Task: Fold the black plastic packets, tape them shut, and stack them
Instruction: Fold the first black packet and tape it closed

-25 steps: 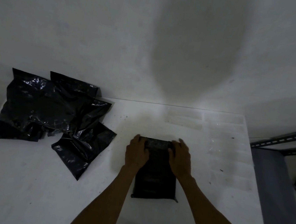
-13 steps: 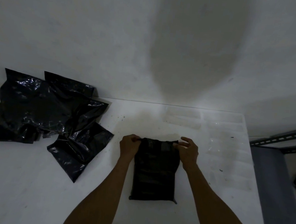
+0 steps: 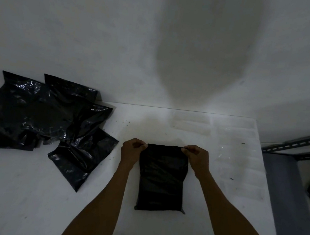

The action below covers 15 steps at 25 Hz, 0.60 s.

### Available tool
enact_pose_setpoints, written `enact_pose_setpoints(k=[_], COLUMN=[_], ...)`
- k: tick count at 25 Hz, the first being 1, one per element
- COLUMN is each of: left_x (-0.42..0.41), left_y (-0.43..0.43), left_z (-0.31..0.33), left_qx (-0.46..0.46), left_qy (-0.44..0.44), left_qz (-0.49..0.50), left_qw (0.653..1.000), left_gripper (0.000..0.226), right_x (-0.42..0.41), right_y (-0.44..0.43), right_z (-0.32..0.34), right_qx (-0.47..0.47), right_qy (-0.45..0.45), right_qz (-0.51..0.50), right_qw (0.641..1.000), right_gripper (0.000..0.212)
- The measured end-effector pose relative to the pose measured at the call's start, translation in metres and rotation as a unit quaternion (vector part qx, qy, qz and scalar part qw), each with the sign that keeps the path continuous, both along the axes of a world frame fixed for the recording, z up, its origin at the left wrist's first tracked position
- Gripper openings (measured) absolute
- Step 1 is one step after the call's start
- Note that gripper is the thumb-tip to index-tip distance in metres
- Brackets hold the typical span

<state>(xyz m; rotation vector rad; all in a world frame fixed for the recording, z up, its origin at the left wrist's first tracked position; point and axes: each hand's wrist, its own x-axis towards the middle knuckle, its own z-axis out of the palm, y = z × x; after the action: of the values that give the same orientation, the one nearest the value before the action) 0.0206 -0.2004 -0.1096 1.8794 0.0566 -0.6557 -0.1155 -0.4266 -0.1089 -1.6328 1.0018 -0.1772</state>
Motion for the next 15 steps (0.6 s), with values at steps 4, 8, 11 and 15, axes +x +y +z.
enact_pose_setpoints(k=[4,8,11,15], left_x=[0.0018,0.0002,-0.0007,-0.0018], left_y=[0.001,-0.0013,-0.0003,-0.003], left_z=[0.0002,0.0011,-0.0008,0.0006], left_qx=[0.01,-0.008,-0.002,0.007], left_qy=[-0.012,0.007,-0.006,-0.022], left_qz=[0.003,0.021,0.034,0.036], left_qw=[1.0,1.0,0.999,0.999], left_gripper=[0.008,0.012,0.018,0.022], right_x=[0.0012,0.0021,0.0013,0.0032], right_y=[-0.0011,-0.0009,-0.0002,0.0053], right_z=[-0.0028,-0.0028,-0.0039,-0.0068], right_qx=[-0.021,-0.028,-0.067,-0.078], right_qy=[0.011,0.027,0.032,0.049], right_qz=[0.001,0.001,-0.003,-0.028], right_qw=[1.0,0.999,0.997,0.995], right_gripper=[0.012,0.018,0.015,0.022])
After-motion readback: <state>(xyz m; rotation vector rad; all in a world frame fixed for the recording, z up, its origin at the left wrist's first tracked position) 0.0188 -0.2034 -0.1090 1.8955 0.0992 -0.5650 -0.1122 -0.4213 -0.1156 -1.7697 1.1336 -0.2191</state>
